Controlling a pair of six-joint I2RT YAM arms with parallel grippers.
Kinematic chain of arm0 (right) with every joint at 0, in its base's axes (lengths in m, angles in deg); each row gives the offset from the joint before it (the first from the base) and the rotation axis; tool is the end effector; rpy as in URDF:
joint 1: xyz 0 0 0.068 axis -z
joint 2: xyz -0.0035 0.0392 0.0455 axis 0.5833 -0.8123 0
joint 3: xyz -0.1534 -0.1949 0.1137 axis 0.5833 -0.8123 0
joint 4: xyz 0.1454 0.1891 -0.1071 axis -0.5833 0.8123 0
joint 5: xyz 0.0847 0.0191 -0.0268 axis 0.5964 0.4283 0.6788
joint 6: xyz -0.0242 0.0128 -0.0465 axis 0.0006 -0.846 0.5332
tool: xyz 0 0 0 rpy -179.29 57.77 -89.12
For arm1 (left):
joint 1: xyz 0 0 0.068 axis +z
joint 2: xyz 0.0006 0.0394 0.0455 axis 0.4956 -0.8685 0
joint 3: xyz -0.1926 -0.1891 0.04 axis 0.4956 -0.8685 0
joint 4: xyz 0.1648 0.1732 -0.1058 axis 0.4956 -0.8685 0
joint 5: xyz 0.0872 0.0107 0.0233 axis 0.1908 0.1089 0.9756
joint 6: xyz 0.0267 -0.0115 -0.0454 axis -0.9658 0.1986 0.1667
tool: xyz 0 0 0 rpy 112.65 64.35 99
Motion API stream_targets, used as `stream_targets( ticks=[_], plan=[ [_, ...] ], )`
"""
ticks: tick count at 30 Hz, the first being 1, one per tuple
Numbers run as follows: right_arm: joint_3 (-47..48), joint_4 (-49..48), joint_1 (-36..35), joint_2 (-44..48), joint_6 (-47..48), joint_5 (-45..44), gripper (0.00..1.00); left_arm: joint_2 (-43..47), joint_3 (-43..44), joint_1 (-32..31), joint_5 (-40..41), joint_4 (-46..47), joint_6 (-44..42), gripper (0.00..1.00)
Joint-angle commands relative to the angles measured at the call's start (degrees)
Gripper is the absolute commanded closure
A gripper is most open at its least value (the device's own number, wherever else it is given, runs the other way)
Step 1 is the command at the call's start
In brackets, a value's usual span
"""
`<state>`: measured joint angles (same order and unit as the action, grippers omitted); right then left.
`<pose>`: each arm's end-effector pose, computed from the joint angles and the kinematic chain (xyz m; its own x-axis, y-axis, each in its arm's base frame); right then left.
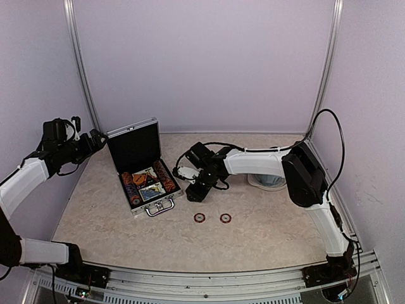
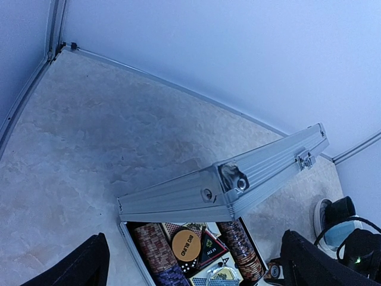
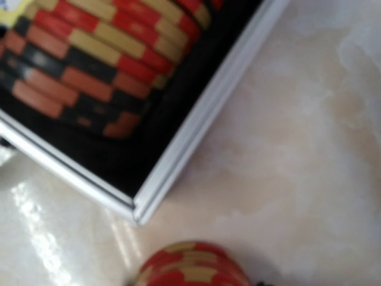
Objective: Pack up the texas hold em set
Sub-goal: Pick up the pile of poker chips from the pile of poker chips.
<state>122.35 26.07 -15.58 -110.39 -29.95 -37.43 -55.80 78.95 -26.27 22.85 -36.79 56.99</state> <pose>0.3148 0.3983 0.1438 -0.4447 -0.7517 -0.4870 -0.8691 0.4937 0.0315 0.2555 0.0044 0.2968 -0.4925 -0.4290 -0.7572 0.0108 0.8670 -0.4982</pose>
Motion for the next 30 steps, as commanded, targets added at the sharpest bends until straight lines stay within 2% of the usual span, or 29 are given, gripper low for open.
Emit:
stream_targets(
  ticks=[1, 10, 22, 26, 30],
  plan=[
    [0.0, 2.2, -0.7, -1.7, 0.2, 1.2, 0.59, 0.1, -0.4, -0.1, -0.6, 0.3, -1.4, 0.01],
    [-2.8, 1.5, -0.6, 3.9, 0.8, 2.2, 0.69, 4.3, -1.2, -3.0, 1.6, -0.8, -0.9, 0.01],
    [-6.3, 1.4, 0.5, 11.7, 1.6, 3.7, 0.72, 15.5, -8.7, -20.9, 12.6, 1.5, 7.8, 0.01],
    [-8.6, 1.2, 0.9, 15.4, 1.7, 4.1, 0.73, 15.4, -13.2, -25.2, 12.1, 5.1, 14.5, 0.01],
    [-10.6, 0.7, 0.9, 19.1, 1.6, 6.1, 0.73, 14.0, -18.3, -29.9, 10.5, 12.7, 22.2, 0.02]
  ],
)
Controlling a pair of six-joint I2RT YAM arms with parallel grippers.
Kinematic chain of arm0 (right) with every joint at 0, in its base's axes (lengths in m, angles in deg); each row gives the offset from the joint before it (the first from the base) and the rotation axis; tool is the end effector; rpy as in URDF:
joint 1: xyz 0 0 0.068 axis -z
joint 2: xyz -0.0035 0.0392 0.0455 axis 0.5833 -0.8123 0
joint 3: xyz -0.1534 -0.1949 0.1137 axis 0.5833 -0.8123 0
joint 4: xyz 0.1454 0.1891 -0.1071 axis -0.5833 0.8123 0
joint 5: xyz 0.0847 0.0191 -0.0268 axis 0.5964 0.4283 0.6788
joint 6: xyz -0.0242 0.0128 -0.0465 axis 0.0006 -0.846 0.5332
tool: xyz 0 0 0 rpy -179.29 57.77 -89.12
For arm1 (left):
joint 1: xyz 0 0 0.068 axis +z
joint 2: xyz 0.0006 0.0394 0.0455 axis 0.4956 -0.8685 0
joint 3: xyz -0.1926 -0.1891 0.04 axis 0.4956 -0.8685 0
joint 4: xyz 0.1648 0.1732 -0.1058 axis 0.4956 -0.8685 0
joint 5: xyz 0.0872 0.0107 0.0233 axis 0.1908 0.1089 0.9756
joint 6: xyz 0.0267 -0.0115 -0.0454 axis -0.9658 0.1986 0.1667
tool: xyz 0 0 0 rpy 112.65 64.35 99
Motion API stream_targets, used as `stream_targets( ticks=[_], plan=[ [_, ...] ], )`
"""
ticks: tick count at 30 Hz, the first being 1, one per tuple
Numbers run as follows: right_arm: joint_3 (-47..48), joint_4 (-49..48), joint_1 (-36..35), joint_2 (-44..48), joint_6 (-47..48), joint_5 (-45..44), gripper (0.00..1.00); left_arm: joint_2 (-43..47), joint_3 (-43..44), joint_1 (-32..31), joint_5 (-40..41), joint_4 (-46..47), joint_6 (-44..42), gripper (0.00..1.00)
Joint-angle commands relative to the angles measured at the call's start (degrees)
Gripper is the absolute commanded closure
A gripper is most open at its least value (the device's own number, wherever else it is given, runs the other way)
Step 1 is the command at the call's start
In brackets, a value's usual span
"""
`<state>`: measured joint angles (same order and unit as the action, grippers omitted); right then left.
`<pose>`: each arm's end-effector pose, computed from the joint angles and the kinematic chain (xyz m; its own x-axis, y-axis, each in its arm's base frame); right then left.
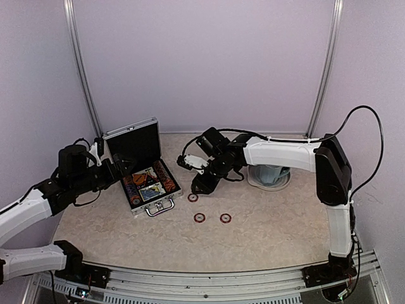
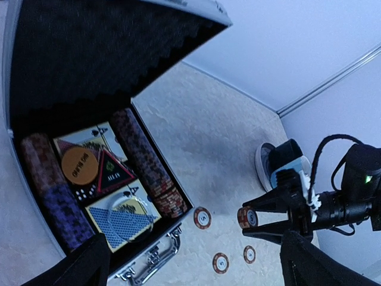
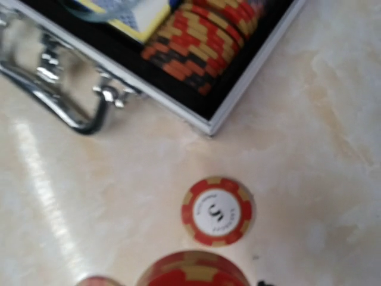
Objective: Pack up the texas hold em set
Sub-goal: Pick up the pile of poker chips from the pile of poker chips, then pass from the right arm to the left
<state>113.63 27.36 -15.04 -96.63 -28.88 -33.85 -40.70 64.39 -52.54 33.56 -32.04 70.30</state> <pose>0.2921 0.3665 0.2093 -0.4121 -0.7262 -0.5503 -0.8876 0.4562 0.0627 0.1849 -0.0827 0.2700 -0.5632 -0.4267 -0.7076 0.1825 0.7710 -0.6101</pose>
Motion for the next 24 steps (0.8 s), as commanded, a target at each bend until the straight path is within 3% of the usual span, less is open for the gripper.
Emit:
stream_targets(
  ticks=[1, 10, 17, 24],
  plan=[
    [-2.5, -0.9, 0.3, 6.3, 0.5, 3.1, 0.72, -1.5, -4.7, -4.8, 0.1, 9.6, 10.5, 0.03],
    [-4.9, -2.9, -0.6, 10.8, -0.3, 7.3, 0.72, -11.4, -6.3, -12.2, -1.5, 23.3, 18.0, 0.09],
    [-4.9, -3.9, -2.6, 11.4, -0.6, 9.2, 0.72, -21.6, -4.3, -14.3, -7.0, 33.9, 22.3, 0.18],
    [-3.9, -3.1, -4.0, 10.4, -0.7, 9.4, 0.71, -30.3, 0.7, -16.9, -10.8, 38.6, 23.4, 0.2]
  ],
)
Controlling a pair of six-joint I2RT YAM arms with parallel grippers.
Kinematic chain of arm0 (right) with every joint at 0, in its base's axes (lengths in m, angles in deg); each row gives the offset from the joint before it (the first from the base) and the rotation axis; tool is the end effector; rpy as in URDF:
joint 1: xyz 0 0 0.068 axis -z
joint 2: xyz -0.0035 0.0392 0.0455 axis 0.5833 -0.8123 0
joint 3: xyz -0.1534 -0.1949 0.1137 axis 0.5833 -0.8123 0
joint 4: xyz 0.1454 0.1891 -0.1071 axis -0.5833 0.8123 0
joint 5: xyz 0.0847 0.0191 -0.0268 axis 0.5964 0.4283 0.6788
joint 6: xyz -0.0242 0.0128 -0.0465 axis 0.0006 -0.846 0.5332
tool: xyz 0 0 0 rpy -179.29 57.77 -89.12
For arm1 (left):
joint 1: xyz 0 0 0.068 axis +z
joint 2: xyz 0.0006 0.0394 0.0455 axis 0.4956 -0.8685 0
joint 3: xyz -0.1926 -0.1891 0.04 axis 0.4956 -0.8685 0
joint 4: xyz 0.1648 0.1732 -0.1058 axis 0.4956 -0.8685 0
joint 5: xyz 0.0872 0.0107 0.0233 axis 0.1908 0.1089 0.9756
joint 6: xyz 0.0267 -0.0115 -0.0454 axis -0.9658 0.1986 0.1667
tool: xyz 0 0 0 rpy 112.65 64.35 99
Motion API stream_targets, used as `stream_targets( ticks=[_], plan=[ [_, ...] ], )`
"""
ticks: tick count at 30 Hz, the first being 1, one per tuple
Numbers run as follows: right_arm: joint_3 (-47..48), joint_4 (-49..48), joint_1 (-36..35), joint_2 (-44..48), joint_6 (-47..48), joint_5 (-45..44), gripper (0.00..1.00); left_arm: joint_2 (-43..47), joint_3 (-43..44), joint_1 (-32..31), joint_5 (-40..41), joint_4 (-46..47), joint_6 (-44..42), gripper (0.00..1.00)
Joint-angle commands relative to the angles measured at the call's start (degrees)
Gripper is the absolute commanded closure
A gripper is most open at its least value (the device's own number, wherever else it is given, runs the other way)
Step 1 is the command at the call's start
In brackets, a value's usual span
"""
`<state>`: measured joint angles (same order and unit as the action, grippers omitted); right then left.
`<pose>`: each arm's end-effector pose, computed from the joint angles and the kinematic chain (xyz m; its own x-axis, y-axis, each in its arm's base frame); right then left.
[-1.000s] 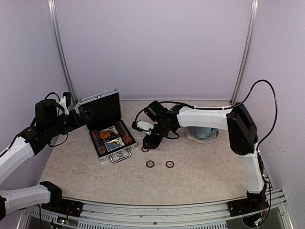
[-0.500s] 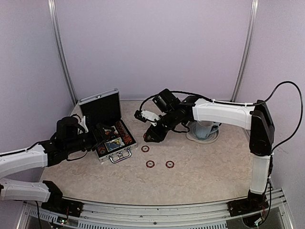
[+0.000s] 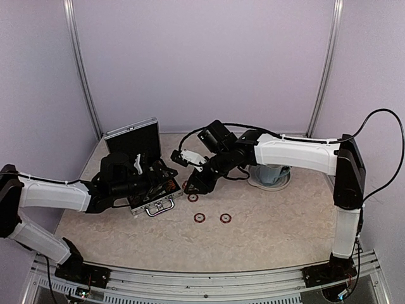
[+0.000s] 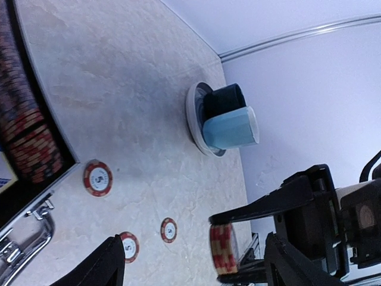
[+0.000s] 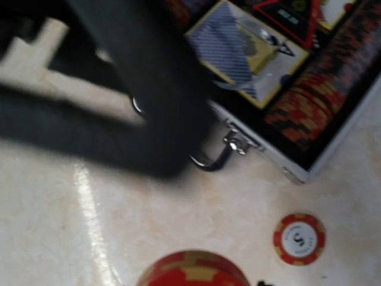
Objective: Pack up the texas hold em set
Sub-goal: Pass from the right arm to the left
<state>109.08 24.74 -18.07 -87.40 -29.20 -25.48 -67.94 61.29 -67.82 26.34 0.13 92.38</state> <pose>0.2534 0.3641 0.2586 -0.3295 -0.6701 -0.6651 -0.9377 0.3148 0.1473 0.2123 -0.1778 0.2032 -0.8066 -0.4354 -0.3997 0.1645 0.4842 -0.8594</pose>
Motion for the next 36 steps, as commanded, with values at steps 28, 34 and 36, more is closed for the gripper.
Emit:
stream_targets(
  ticks=[28, 34, 36],
  plan=[
    [1.7, 1.3, -1.2, 0.3, -0.1, -1.9, 0.71, -11.0, 5.0, -4.7, -7.9, 10.3, 3.3, 0.47],
    [1.9, 1.7, -1.1, 0.0, 0.0, -2.3, 0.71, -10.5, 4.9, -4.6, -8.1, 9.5, 2.8, 0.53],
    [2.0, 1.7, -1.1, -0.1, 0.0, -2.4, 0.71, -10.5, 4.8, -4.6, -8.3, 9.2, 2.8, 0.56]
  ],
)
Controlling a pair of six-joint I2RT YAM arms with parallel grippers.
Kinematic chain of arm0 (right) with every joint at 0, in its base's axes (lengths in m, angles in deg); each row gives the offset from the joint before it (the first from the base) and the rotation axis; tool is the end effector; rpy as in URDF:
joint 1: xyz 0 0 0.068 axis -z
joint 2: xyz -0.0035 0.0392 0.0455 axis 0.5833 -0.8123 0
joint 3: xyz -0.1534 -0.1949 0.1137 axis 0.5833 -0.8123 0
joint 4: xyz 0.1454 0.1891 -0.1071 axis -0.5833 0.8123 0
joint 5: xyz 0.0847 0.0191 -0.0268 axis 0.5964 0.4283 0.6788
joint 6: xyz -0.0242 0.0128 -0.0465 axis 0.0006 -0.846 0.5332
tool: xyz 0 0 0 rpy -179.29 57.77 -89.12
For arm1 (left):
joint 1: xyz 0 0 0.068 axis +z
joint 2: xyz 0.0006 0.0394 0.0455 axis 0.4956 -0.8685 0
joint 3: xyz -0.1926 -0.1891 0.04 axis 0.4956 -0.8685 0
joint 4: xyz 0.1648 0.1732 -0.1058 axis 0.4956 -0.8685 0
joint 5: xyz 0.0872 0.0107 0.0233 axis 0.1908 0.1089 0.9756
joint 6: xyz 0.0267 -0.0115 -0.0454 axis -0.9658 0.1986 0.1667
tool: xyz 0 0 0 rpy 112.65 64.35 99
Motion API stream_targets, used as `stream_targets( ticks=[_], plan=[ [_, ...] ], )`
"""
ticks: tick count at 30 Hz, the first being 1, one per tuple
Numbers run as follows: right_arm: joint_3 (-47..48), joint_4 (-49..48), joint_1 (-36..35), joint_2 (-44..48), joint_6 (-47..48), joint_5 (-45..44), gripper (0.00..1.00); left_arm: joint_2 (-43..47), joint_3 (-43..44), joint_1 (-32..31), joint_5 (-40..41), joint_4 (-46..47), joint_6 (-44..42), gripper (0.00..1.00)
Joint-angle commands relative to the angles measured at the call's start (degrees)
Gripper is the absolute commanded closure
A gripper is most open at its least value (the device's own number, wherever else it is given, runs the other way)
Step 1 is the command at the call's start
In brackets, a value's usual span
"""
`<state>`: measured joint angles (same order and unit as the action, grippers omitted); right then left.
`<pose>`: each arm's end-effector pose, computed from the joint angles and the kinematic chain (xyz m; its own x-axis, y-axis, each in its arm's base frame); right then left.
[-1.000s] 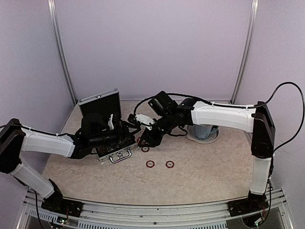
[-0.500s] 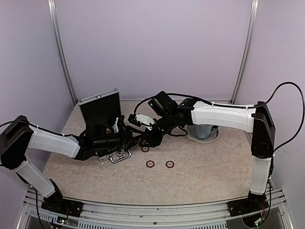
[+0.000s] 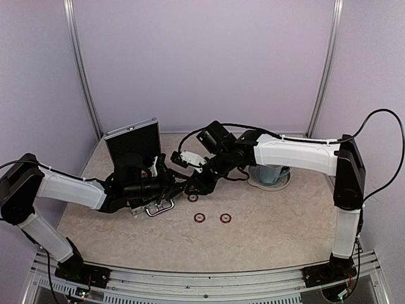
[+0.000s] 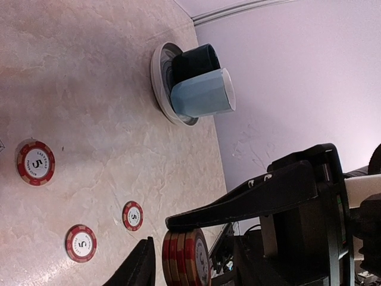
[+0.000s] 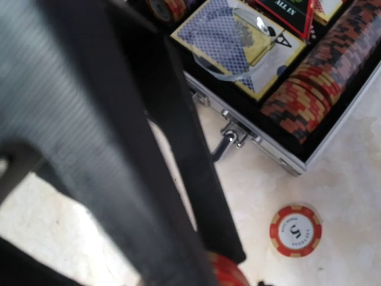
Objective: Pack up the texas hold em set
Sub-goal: Pass from the right arm to the left
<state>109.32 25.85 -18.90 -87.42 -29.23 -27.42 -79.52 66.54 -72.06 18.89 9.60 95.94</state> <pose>0.2485 0.3663 0.2582 -0.3267 -0.6860 -0.6501 -0.9369 0.3255 0.1273 0.2232 -0.2214 0.1933 -0.8874 -0.3178 -0.3339 0.2104 0.3652 -0.9069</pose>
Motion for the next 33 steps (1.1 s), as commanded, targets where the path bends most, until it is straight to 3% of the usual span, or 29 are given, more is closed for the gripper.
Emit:
stream_targets(
  ticks=[1, 25, 30, 33],
  plan=[
    [1.8, 0.7, -0.3, 0.0, 0.1, -0.5, 0.71, 1.0, -0.5, -0.4, -1.0, -0.2, -0.8, 0.58],
    [1.6, 1.1, 0.1, -0.5, 0.5, -2.2, 0.71, -0.8, 1.4, -0.2, -4.0, -0.7, 0.2, 0.85],
    [0.8, 0.3, 0.1, 0.0, 0.4, -2.1, 0.68, -1.3, 0.8, 0.0, -4.6, 1.6, 2.1, 0.95],
    [0.4, 0.1, 0.1, 0.1, 0.2, -2.2, 0.61, -1.3, 0.5, 0.1, -4.5, 2.4, 2.6, 1.0]
  ],
)
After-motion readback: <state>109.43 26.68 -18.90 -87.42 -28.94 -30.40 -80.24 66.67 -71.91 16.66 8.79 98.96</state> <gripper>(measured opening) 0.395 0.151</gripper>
